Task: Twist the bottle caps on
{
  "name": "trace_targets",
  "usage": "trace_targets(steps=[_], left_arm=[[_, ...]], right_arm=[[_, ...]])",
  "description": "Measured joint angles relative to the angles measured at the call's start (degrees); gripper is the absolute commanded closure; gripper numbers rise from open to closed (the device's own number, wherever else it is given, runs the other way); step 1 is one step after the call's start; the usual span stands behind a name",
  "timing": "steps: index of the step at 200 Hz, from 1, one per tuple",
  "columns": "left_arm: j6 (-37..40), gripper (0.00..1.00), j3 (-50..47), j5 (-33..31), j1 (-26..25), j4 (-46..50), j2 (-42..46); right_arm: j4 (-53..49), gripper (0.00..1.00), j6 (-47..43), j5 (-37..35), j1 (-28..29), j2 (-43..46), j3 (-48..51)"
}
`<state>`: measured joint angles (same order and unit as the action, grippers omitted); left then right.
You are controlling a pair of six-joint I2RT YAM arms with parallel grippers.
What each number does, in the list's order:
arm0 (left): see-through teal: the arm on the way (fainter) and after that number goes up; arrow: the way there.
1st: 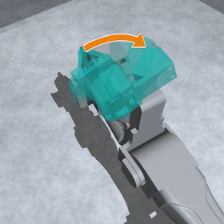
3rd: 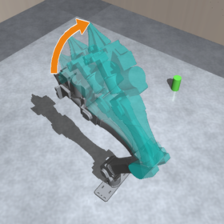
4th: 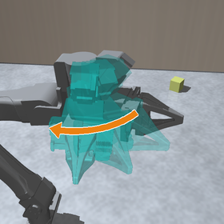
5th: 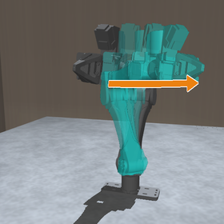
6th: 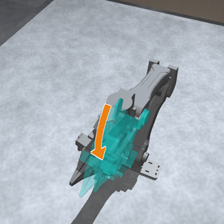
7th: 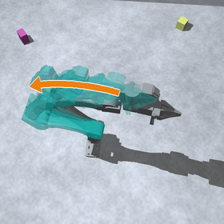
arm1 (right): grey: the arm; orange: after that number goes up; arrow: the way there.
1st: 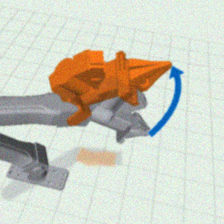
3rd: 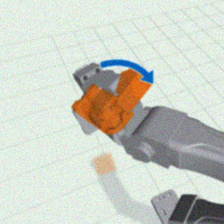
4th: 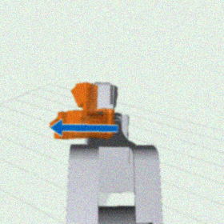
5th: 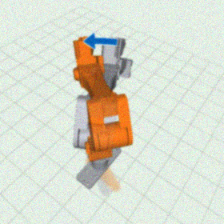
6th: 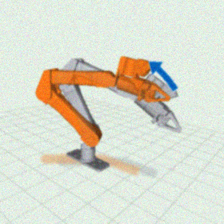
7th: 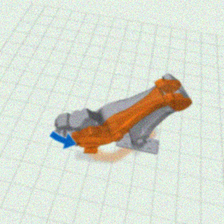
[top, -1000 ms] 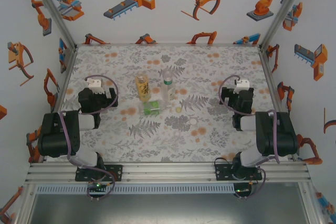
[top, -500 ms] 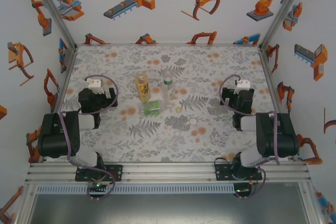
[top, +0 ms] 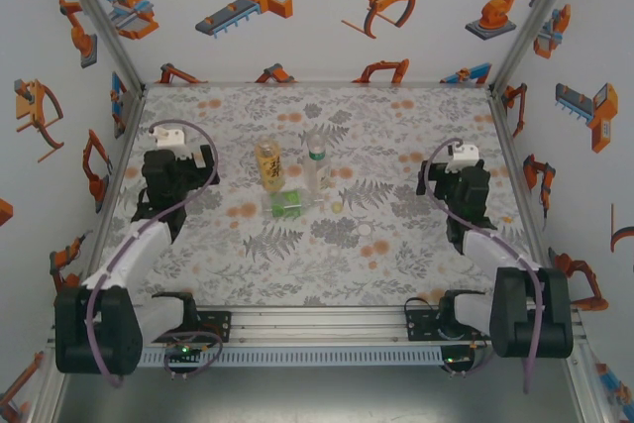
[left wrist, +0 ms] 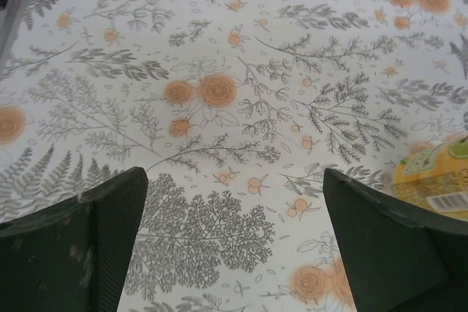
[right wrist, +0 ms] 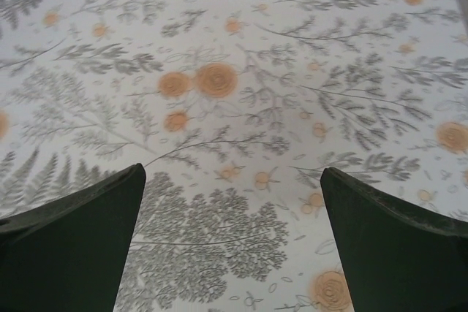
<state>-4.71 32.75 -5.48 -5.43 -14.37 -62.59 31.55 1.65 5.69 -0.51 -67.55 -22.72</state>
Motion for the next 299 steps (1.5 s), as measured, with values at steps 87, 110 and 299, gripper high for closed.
trace_targets(steps=[87, 110, 299], left_arm=[[-8.31, 0.03, 17.57, 8.55, 0.0, 29.49, 11.41], [-5.84, 0.03, 20.68, 12.9, 0.0, 34.23, 11.89], [-2.21, 0.03, 14.95, 23.1, 1.75, 38.6, 16.13]], right_arm=[[-3.52, 0.1, 1.16, 14.62, 13.4, 1.22, -1.81], [-0.59, 0.1, 1.36, 15.28, 18.95, -2.08, -3.3], [15.72, 0.1, 3.69, 17.07, 32.2, -30.34, -25.99]])
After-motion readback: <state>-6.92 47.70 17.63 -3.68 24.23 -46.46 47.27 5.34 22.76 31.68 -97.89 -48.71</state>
